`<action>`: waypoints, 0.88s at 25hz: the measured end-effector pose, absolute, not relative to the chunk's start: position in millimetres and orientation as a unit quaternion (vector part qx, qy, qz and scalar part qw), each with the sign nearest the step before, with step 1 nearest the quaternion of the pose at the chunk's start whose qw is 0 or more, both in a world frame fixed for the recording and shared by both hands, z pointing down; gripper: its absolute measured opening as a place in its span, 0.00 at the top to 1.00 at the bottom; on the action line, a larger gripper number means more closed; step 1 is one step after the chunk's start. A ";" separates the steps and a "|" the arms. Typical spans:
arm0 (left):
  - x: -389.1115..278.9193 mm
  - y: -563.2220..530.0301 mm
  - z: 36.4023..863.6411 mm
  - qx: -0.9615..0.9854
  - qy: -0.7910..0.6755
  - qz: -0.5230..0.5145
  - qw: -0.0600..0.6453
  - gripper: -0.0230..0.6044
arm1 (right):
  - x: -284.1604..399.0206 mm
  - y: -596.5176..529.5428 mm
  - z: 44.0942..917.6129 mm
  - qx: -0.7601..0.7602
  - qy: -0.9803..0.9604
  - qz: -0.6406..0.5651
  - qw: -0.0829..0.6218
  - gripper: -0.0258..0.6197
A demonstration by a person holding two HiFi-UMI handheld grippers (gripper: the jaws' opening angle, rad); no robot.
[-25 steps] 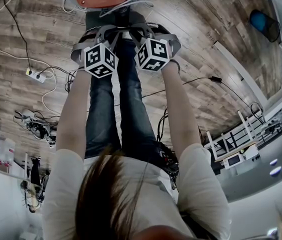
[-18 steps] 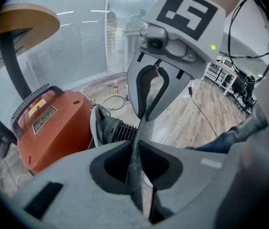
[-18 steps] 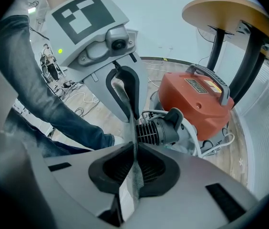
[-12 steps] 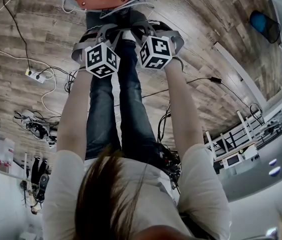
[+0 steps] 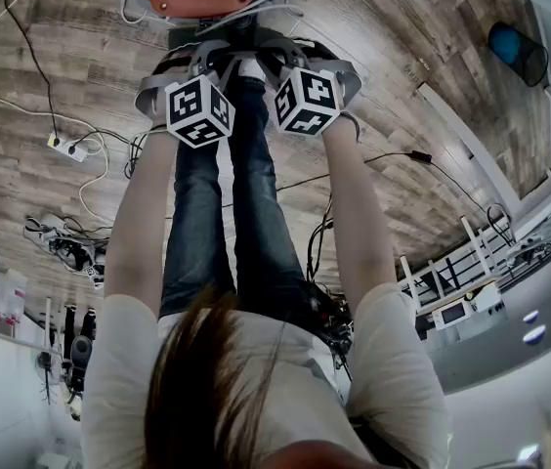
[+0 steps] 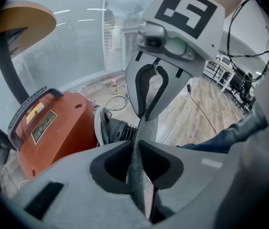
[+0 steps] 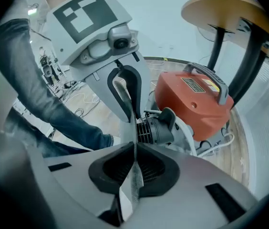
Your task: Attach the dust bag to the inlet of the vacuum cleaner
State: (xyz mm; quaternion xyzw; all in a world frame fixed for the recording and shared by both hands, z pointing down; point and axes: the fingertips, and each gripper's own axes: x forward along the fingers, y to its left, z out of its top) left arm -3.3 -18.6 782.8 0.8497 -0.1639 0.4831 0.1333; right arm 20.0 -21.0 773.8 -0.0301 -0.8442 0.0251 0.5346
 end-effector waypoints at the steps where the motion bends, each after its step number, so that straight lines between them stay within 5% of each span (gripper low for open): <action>1: -1.4 -20.3 781.8 0.849 -0.153 0.489 0.129 0.87 | 21.8 -21.5 774.4 -0.015 -0.847 0.038 0.530 0.92; 15: -8.1 -18.4 788.0 0.839 -0.244 0.449 0.189 0.86 | 14.6 -28.3 775.0 -0.109 -0.817 -0.072 0.561 0.91; 22: -1.2 -28.5 787.7 0.838 -0.208 0.468 0.188 0.86 | 22.6 -34.3 778.7 -0.017 -0.848 0.006 0.530 0.91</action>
